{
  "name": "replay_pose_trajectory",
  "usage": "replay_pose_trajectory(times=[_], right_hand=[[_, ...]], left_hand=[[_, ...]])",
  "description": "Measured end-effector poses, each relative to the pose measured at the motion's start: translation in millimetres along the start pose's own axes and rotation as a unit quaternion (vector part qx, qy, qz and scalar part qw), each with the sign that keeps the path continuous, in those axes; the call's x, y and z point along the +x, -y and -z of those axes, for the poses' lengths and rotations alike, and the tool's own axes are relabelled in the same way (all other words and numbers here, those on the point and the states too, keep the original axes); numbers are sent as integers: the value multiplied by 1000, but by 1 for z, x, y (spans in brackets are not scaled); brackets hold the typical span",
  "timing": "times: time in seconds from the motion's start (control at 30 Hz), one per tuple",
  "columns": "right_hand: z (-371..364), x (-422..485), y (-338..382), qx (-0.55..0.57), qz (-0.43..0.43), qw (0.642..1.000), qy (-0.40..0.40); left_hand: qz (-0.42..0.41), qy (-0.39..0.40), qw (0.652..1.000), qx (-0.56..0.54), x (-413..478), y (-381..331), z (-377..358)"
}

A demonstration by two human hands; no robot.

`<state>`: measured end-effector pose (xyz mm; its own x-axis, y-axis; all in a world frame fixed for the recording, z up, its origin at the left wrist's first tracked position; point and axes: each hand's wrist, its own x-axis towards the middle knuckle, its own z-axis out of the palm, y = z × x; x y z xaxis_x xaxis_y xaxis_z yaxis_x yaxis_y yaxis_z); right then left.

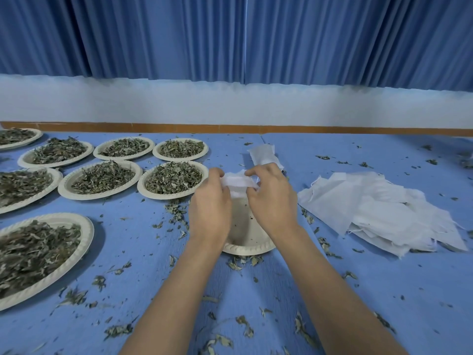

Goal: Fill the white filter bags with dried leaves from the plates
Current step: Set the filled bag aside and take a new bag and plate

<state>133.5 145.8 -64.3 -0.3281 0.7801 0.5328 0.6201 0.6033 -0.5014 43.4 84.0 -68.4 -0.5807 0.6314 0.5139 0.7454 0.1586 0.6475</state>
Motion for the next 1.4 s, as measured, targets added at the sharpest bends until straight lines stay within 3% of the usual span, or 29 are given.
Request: replay_pose_trajectory(times=[0.07,0.17,0.27,0.33,0.47,0.53,0.63,0.7,0.8,0.97,1.13,1.4], right_hand=[[0,0,0,44,-14,999,-26],[-2,0,6,130,-34,990,-52],[-1,3,12,183,-53,978,-89],[0,3,15,203,-59,973,-92],[-8,-4,28,187,-17,982,2],[-12,-2,38,301,-11,949,89],[-21,14,50,418,-86,889,168],[-31,30,55,370,-132,904,170],[-47,48,57,200,-132,948,211],[-70,65,51,30,-122,959,253],[-81,71,43,54,-142,957,246],[-68,71,45,97,-194,957,191]], left_hand=[[-26,26,999,38,-2,2,-3],[-16,49,998,-23,-6,-1,-9],[5,11,996,-93,-3,-2,-6],[-13,-20,997,-79,0,0,-1],[3,-90,995,-53,10,15,8],[60,-114,989,-75,18,30,11],[128,-151,974,-111,32,52,19],[179,-175,961,-120,42,63,24],[252,-181,937,-160,54,78,30],[285,-153,927,-191,62,99,29],[288,-164,924,-188,66,101,26],[280,-251,909,-182,60,84,26]])
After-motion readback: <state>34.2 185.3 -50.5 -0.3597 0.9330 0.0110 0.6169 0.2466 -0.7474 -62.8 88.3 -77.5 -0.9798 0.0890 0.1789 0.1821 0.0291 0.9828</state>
